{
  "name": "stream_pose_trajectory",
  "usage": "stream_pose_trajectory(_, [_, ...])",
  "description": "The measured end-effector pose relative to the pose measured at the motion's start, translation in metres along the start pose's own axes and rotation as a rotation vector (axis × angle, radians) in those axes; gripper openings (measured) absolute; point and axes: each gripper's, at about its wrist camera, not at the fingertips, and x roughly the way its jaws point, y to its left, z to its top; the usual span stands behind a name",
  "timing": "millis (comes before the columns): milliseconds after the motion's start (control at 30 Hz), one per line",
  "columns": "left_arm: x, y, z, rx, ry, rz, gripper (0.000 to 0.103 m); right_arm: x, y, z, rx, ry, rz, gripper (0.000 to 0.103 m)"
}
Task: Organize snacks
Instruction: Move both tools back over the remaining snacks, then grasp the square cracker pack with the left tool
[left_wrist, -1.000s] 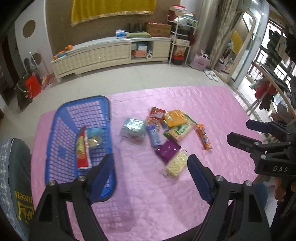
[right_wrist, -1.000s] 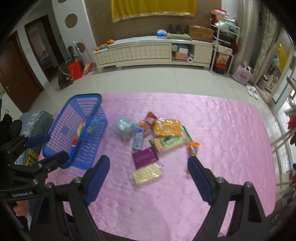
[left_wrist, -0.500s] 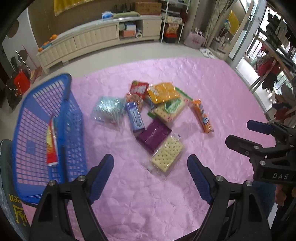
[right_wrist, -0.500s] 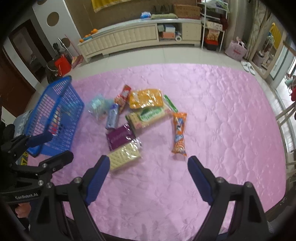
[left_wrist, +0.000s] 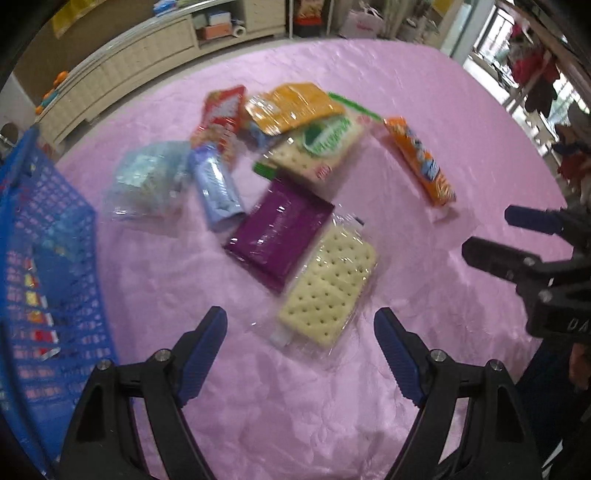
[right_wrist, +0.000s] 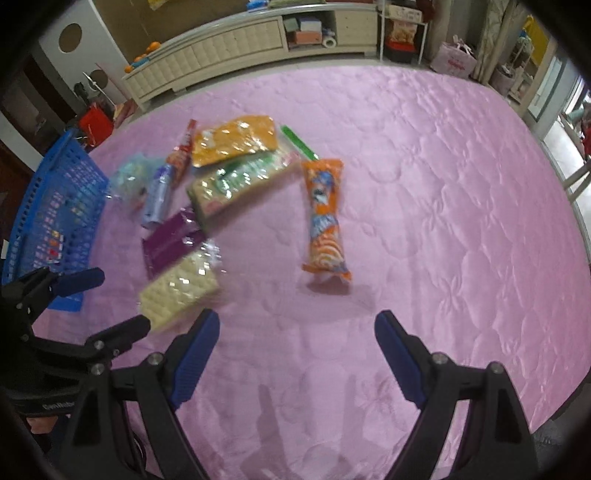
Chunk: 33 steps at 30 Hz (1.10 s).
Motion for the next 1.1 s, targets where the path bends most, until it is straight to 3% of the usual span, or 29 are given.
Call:
stream_pose_trajectory(200, [0.034, -0.002, 0.007, 0.001, 0.043, -0.008, 0.080, 0.010, -0.014, -0.003, 0.057, 0.011, 0.022, 0.089])
stream_pose_trajectory(433, [0.040, -0.009, 0.011, 0.001, 0.039, -0.033, 0.080, 0.012, -0.019, -0.008, 0.067, 0.017, 0.033, 0.089])
stream_pose_trajectory(533, [0.045, -0.022, 0.014, 0.040, 0.057, 0.027, 0.073, 0.009, -0.023, -0.010, 0.110, 0.003, 0.030, 0.089])
stream_pose_trajectory(600, [0.043, -0.032, 0.015, 0.035, 0.055, 0.019, 0.057, 0.008, -0.030, -0.009, 0.143, -0.007, 0.026, 0.089])
stream_pose_trajectory(667, [0.040, -0.034, 0.014, 0.022, 0.062, 0.010, 0.051, 0.005, -0.033, -0.011, 0.165, -0.004, 0.031, 0.089])
stream_pose_trajectory(800, [0.036, -0.045, 0.002, 0.025, 0.078, -0.003, 0.048, -0.003, -0.034, -0.015, 0.161, -0.007, 0.036, 0.089])
stream_pose_trajectory(1100, [-0.023, -0.040, -0.026, -0.042, -0.063, 0.005, 0.048, -0.021, -0.029, -0.013, 0.109, -0.017, -0.002, 0.089])
